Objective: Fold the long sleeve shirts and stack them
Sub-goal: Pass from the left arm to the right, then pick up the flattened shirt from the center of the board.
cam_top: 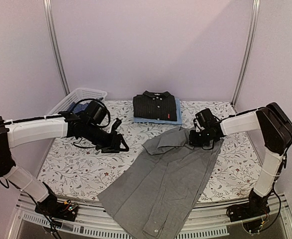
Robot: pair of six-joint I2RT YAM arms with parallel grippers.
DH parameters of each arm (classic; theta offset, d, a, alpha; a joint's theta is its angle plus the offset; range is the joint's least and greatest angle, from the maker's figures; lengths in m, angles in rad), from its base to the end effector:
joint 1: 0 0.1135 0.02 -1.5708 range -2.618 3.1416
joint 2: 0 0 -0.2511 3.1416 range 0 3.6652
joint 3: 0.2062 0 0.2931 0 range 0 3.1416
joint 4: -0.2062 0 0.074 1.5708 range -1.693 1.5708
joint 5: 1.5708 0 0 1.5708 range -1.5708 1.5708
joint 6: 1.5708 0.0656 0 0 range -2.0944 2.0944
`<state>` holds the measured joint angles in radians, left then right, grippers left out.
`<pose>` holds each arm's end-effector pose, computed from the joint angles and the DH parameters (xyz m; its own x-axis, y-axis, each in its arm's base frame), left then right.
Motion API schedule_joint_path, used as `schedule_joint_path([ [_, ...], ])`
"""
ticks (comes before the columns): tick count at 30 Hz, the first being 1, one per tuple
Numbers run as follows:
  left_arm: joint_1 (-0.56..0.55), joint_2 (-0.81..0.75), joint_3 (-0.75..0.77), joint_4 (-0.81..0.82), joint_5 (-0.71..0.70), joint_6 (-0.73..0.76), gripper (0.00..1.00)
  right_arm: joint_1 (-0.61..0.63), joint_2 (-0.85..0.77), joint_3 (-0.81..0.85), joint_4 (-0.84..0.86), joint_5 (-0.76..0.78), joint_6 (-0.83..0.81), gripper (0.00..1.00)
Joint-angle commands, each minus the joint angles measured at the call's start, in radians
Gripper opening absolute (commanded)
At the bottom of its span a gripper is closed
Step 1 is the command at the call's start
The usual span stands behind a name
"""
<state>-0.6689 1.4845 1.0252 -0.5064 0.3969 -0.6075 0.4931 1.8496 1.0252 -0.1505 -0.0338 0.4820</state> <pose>0.2656 -0.2423 0.1797 -0.9547 0.0836 -0.2856 0.2429 0.7732 -0.5857 0.3568 0.1943 0.0695 -0.8730 0.0568 -0.4843 -0.0960 0.9537 0.2849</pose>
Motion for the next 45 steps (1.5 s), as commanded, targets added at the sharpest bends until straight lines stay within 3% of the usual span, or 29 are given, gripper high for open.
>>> schedule_joint_path([
  [1, 0.012, -0.054, -0.094, 0.001, -0.051, -0.015, 0.54, -0.027, 0.048, 0.036, -0.059, 0.010, 0.024, 0.00],
  [8, 0.014, -0.025, -0.117, 0.028, -0.041, 0.000, 0.54, -0.110, 0.045, -0.026, -0.089, 0.024, 0.079, 0.00],
  [14, 0.013, 0.057, -0.076, 0.032, -0.014, 0.055, 0.54, -0.251, -0.084, -0.167, -0.058, 0.009, 0.138, 0.00],
  [20, 0.018, 0.126, -0.074, 0.031, -0.069, 0.087, 0.53, -0.258, -0.191, -0.242, 0.020, -0.059, 0.171, 0.00],
  [26, 0.049, 0.169, -0.070, 0.005, -0.208, 0.088, 0.47, -0.228, -0.219, -0.169, -0.003, -0.077, 0.143, 0.00],
  [35, 0.031, 0.140, -0.135, -0.007, -0.162, 0.087, 0.36, -0.189, -0.278, -0.050, -0.084, -0.065, 0.086, 0.00],
  [45, -0.007, 0.162, -0.137, -0.053, -0.170, 0.105, 0.34, -0.150, -0.344, 0.121, -0.172, -0.046, 0.026, 0.00],
])
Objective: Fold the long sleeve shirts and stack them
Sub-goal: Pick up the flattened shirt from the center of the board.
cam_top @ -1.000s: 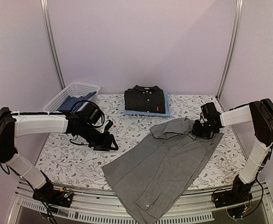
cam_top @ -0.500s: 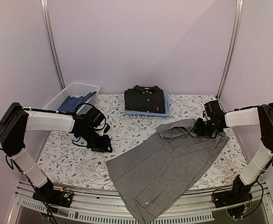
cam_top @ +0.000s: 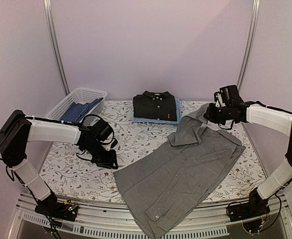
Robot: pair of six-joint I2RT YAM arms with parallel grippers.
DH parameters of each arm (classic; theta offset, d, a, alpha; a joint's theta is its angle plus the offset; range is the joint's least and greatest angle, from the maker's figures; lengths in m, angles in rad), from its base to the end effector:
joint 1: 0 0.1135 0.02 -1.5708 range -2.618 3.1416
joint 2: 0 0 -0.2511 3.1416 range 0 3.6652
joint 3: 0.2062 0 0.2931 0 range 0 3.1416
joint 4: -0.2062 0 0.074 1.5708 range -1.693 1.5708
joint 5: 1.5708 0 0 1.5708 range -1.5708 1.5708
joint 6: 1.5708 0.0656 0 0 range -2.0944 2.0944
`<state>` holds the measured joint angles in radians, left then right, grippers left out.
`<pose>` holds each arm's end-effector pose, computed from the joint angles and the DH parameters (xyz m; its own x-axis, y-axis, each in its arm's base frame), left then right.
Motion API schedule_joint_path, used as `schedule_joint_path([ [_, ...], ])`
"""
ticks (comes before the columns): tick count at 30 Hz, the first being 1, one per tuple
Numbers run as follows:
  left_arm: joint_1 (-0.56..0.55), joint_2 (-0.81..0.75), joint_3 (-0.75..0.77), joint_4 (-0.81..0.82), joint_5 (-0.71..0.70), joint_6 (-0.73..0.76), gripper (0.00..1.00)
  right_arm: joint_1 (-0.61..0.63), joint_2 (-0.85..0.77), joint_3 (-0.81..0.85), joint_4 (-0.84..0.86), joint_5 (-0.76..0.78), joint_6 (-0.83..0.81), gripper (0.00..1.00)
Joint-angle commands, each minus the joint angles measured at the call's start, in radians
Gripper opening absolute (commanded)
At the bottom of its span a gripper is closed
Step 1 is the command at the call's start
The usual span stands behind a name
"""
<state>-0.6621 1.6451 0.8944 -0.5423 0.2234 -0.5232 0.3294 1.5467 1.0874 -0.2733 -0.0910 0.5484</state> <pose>0.2491 -0.2126 0.0794 -0.9805 0.1465 -0.1311 0.1819 0.9293 -0.3216 0.3778 0.1354 0.1979 -0.7413 0.2953 -0.6027 0.0005 0.8983 0.4394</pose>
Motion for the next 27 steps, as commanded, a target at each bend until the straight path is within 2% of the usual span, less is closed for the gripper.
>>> schedule_joint_path([
  [1, -0.018, 0.005, -0.005, -0.020, 0.005, 0.024, 0.33, 0.016, -0.044, 0.073, -0.061, 0.015, -0.044, 0.00],
  [11, -0.042, 0.073, 0.021, -0.043, -0.002, 0.051, 0.28, 0.039, -0.062, 0.273, -0.135, 0.040, -0.097, 0.00],
  [16, -0.051, 0.084, 0.038, -0.057, 0.013, 0.064, 0.20, 0.042, -0.059, 0.376, -0.165, 0.046, -0.128, 0.00],
  [19, -0.061, 0.077, 0.048, -0.086, 0.011, 0.074, 0.19, 0.043, -0.052, 0.432, -0.183, 0.052, -0.148, 0.00],
  [24, -0.065, 0.065, 0.065, -0.140, -0.008, 0.094, 0.19, 0.045, -0.043, 0.493, -0.200, 0.059, -0.169, 0.00],
  [27, -0.068, 0.062, 0.070, -0.152, -0.016, 0.098, 0.14, 0.046, -0.043, 0.511, -0.201, 0.062, -0.175, 0.00],
])
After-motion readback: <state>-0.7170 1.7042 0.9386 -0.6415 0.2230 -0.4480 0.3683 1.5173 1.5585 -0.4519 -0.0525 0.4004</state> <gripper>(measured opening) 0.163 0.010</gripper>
